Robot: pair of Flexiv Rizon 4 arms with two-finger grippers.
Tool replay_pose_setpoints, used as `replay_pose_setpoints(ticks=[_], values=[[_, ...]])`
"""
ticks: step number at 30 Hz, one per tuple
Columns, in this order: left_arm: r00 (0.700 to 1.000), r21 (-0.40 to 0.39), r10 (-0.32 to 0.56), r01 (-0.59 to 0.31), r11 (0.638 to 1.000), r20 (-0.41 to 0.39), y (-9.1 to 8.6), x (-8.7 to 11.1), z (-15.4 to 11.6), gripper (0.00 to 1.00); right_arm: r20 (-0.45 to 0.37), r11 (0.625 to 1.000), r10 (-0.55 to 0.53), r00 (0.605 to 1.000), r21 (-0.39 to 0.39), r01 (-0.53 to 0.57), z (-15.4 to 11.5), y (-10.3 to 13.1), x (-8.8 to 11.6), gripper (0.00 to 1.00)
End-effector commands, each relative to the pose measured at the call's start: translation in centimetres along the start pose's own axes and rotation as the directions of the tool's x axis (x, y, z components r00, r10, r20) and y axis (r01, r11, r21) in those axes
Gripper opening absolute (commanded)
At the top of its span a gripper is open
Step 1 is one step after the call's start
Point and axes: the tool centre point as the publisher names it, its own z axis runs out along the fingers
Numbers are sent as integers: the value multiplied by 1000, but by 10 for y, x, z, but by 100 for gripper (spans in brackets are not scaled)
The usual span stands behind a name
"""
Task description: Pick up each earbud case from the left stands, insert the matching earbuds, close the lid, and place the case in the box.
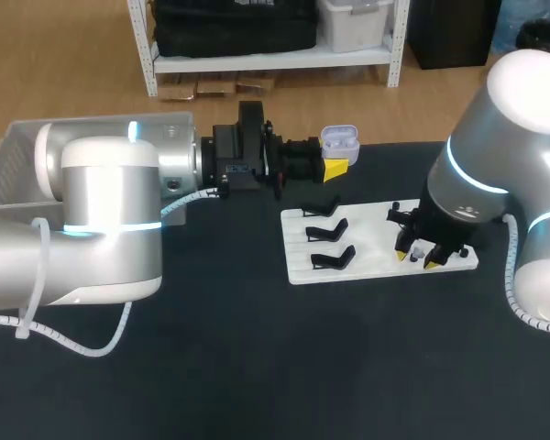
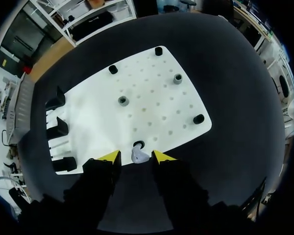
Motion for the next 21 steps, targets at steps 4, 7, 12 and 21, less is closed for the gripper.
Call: replay_pose_setpoints(ticks=[4, 7, 12, 21], values=[[1000, -8, 5, -5, 1000, 9, -1, 2, 1, 0, -5, 1000, -2, 1000, 4, 2, 1, 0, -2, 35], [1000, -8, 5, -5, 1000, 9, -1, 2, 1, 0, -6, 1000, -2, 1000, 5, 2, 1, -1, -3, 33], [1000, -8, 5, -5, 1000, 9, -1, 2, 1, 0, -4, 1000, -4, 1000, 8, 4, 2, -3, -3, 31], [1000, -8, 5, -5, 1000, 9, -1, 2, 1, 0, -2, 1000, 2, 1000, 12, -2, 0, -5, -4, 31]])
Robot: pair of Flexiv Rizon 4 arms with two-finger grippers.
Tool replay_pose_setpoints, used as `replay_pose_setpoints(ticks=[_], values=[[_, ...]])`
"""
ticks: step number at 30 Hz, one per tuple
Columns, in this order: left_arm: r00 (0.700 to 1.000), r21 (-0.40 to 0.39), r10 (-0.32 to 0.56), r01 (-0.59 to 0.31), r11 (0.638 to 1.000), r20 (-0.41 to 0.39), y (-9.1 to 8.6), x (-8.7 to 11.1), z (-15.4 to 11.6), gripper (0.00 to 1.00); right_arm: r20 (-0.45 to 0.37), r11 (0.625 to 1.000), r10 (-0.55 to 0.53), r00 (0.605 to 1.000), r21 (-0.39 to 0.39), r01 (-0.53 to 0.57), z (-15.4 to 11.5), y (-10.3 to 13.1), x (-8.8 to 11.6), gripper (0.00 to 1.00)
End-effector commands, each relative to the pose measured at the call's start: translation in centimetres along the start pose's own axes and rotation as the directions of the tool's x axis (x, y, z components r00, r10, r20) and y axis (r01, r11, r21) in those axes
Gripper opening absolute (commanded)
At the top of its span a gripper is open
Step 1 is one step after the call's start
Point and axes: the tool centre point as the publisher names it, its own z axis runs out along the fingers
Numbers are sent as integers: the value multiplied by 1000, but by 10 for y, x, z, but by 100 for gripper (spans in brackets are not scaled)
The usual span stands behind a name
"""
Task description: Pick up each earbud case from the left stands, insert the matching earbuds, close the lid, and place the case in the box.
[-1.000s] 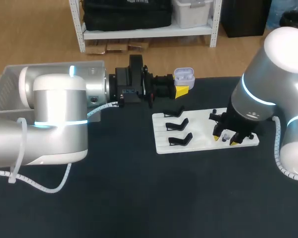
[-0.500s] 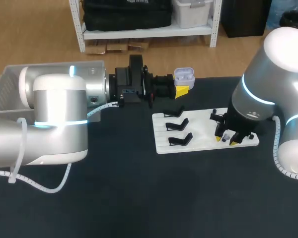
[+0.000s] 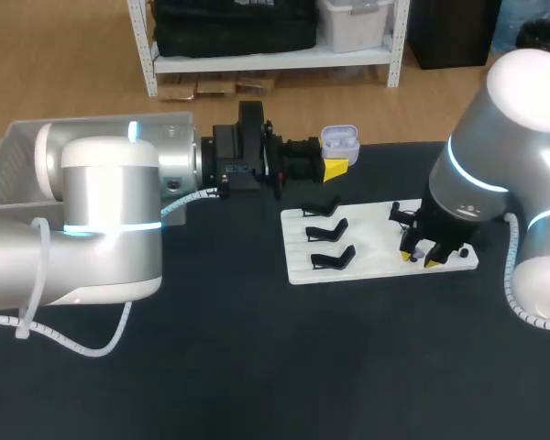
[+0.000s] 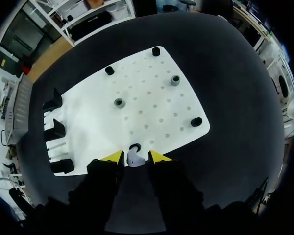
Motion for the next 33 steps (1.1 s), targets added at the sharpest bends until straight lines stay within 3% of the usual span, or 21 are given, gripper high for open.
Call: replay_pose_setpoints(ticks=[1, 12, 14, 20, 22, 33], values=[[1000, -8, 5, -5, 1000, 9, -1, 2, 1, 0, 0, 1000, 1, 1000, 2, -1, -2, 0, 0, 30], [1000, -8, 5, -5, 1000, 9, -1, 2, 1, 0, 2, 1000, -2, 1000, 4, 2, -1, 1, 0, 25], [1000, -8, 5, -5, 1000, 9, -1, 2, 1, 0, 1, 1000, -2, 1000, 5, 2, -1, 1, 0, 18], [1000, -8, 5, -5, 1000, 9, -1, 2, 1, 0, 0, 1000, 0, 1000, 8, 0, -1, 1, 0, 11], [1000, -8, 5, -5, 1000, 9, -1, 2, 1, 0, 0, 1000, 0, 1000, 10, 0, -1, 1, 0, 0], [1000, -8, 5, -5, 1000, 9, -1, 2, 1, 0, -37, 999, -17, 999, 34, 19, -24, 7, -4, 0]])
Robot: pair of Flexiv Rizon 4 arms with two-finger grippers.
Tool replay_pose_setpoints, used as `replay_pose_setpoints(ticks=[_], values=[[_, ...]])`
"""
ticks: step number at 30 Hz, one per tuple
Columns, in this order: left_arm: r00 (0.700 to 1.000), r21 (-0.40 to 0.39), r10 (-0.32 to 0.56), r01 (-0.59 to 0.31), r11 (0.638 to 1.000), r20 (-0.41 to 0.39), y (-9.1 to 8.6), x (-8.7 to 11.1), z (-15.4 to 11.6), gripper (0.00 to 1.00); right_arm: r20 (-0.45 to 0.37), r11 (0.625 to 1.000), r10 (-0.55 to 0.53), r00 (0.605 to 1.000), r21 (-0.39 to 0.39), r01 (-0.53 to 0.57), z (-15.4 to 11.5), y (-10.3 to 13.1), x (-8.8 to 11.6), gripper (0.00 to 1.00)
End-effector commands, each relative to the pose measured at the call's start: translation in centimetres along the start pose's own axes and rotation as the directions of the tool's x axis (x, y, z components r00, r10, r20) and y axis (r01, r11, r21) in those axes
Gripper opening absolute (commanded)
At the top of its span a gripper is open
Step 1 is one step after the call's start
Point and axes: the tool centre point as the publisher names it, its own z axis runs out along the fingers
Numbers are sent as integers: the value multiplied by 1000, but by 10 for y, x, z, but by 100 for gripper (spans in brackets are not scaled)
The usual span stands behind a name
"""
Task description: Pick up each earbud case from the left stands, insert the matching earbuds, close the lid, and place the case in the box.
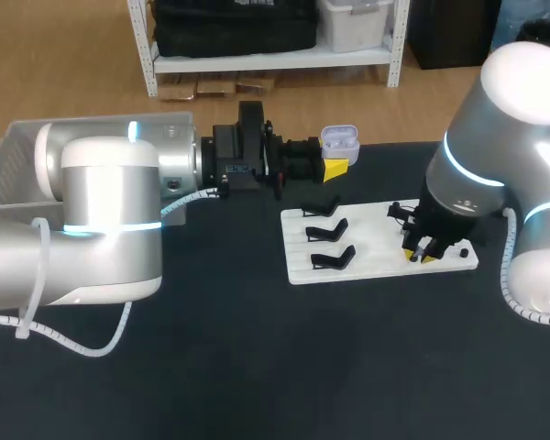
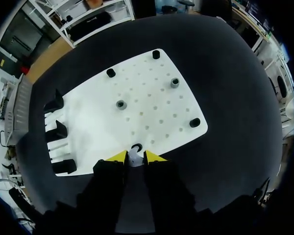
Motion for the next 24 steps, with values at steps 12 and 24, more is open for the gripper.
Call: replay_pose_setpoints(ticks=[12, 24], values=[[1000, -8, 5, -5, 1000, 9, -1, 2, 1, 0, -145, 989, -133, 980, 44, 141, -94, 11, 17, 0], [1000, -8, 5, -5, 1000, 9, -1, 2, 1, 0, -203, 902, -423, 883, -7, 431, -177, 38, 42, 0]])
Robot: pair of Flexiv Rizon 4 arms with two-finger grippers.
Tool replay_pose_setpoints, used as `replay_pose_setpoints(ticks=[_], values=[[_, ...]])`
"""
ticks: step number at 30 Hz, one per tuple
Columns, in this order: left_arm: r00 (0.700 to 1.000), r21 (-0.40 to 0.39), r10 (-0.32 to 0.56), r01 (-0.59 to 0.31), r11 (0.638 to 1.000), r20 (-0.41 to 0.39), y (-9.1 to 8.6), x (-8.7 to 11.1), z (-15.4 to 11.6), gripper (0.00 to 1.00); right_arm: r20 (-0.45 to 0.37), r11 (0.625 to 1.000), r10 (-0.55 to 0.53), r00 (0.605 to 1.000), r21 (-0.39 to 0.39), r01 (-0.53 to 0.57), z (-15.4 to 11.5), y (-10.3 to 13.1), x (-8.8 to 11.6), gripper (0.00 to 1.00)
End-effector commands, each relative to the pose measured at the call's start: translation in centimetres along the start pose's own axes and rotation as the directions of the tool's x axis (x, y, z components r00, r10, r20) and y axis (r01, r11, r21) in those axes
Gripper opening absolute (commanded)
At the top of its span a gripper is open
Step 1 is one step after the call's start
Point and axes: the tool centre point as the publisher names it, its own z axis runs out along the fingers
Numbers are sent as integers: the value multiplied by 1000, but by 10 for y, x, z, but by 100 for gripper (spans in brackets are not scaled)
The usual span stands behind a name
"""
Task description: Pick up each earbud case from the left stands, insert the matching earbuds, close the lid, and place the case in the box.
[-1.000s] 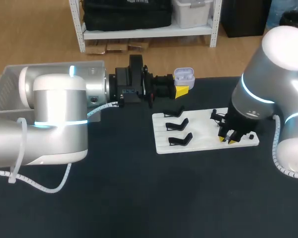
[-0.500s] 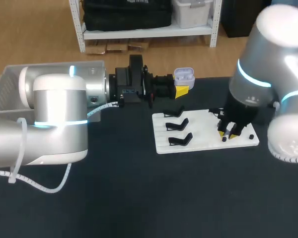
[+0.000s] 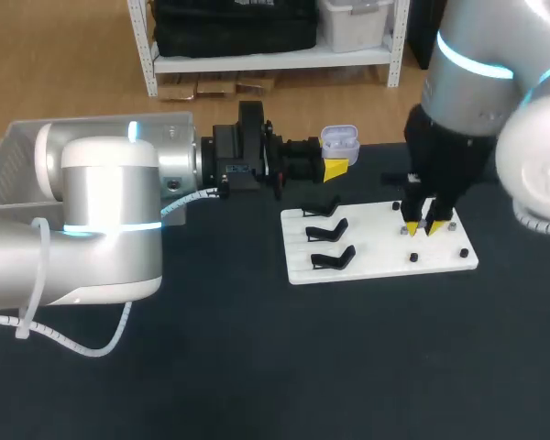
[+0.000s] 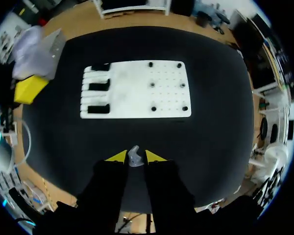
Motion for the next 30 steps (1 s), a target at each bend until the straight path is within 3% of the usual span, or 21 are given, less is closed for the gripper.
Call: replay_pose_setpoints(ticks=[1, 8, 14, 25, 30], values=[[1000, -8, 5, -5, 1000, 9, -1, 2, 1, 0, -1, 998, -69, 998, -1, 69, -43, 13, 3, 0], [1000, -8, 5, -5, 1000, 9, -1, 2, 1, 0, -29, 966, -258, 966, -30, 258, -70, 46, 1, 0], [1000, -8, 5, -5, 1000, 9, -1, 2, 1, 0, 0, 928, -373, 928, -16, 373, -83, 73, -20, 0], [1000, -8, 5, -5, 1000, 9, -1, 2, 1, 0, 45, 885, -460, 887, -55, 462, -104, 102, -63, 0], [1000, -8, 5, -5, 1000, 9, -1, 2, 1, 0, 59, 867, -497, 866, -17, 499, -103, 108, -78, 0]])
